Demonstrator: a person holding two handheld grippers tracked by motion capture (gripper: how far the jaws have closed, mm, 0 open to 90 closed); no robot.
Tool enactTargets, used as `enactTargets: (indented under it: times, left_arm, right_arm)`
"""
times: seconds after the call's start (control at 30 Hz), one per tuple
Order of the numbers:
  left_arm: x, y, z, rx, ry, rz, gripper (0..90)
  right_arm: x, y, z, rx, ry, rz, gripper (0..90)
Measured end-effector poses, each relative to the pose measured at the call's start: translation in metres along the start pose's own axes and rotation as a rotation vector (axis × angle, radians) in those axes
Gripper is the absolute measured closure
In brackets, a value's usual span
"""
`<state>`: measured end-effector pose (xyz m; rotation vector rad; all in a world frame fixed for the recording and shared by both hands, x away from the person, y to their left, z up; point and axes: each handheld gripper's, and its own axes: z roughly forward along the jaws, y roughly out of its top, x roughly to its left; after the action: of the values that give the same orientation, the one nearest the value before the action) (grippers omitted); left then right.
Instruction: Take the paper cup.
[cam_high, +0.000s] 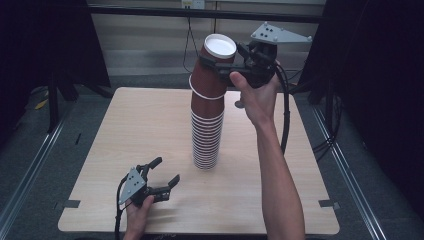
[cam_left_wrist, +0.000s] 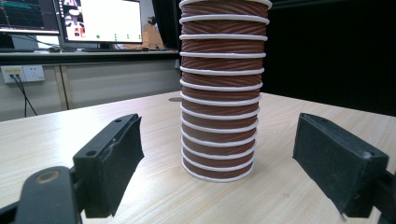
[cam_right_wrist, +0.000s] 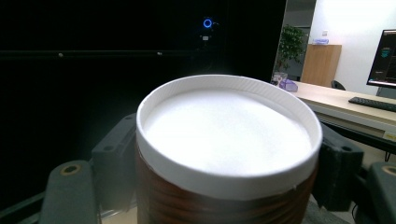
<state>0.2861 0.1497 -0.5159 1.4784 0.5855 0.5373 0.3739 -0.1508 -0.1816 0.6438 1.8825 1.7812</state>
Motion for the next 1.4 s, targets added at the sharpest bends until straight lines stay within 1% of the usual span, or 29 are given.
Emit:
enactTargets:
  times: [0.4,0.43,0.5,0.53,0.67,0.73,0.83,0.87,0.97,1.03,1.2,1.4]
  left_arm:
    - [0.000,0.000,0.000,0.000,0.000,0.000,15.5]
    - [0.000,0.000,0.000,0.000,0.000,0.000,15.5]
    - [0.000,0.000,0.000,0.000,0.000,0.000,15.5]
    - [0.000,0.000,0.000,0.000,-0.001,0.000,15.5]
    - [0.000,0.000,0.000,0.000,-0.001,0.000,15.5]
    - [0.000,0.000,0.000,0.000,-0.001,0.000,15.5]
    - [0.000,0.000,0.000,0.000,-0.002,0.000,15.6]
    - [0.000,0.000,0.000,0.000,-0.001,0.000,15.6]
    - [0.000,0.000,0.000,0.002,-0.003,0.000,15.5]
    - [0.000,0.000,0.000,0.001,-0.004,0.000,15.6]
    - [0.000,0.000,0.000,0.001,-0.003,0.000,15.6]
    - [0.000,0.000,0.000,0.001,-0.003,0.000,15.6]
  right_arm:
    - [-0.001,0.003,-0.005,-0.046,0.001,0.017,24.0]
    - [-0.001,0.004,-0.007,-0.065,-0.009,0.016,24.1]
    - [-0.001,0.004,-0.008,-0.072,-0.007,0.019,24.2]
    - [-0.002,0.005,-0.011,-0.105,-0.014,0.022,24.2]
    - [-0.003,0.006,-0.017,-0.122,-0.017,0.028,24.3]
    - [-0.003,0.006,-0.020,-0.137,-0.009,0.036,24.3]
    - [-0.003,0.006,-0.025,-0.145,-0.008,0.040,24.3]
    - [-0.002,0.007,-0.028,-0.145,-0.019,0.035,24.3]
    - [-0.003,0.008,-0.032,-0.152,-0.024,0.042,24.3]
    - [-0.007,0.007,-0.038,-0.162,-0.035,0.049,24.4]
    - [-0.010,0.004,-0.047,-0.174,-0.044,0.061,24.4]
    - [-0.012,0.003,-0.057,-0.174,-0.057,0.063,24.4]
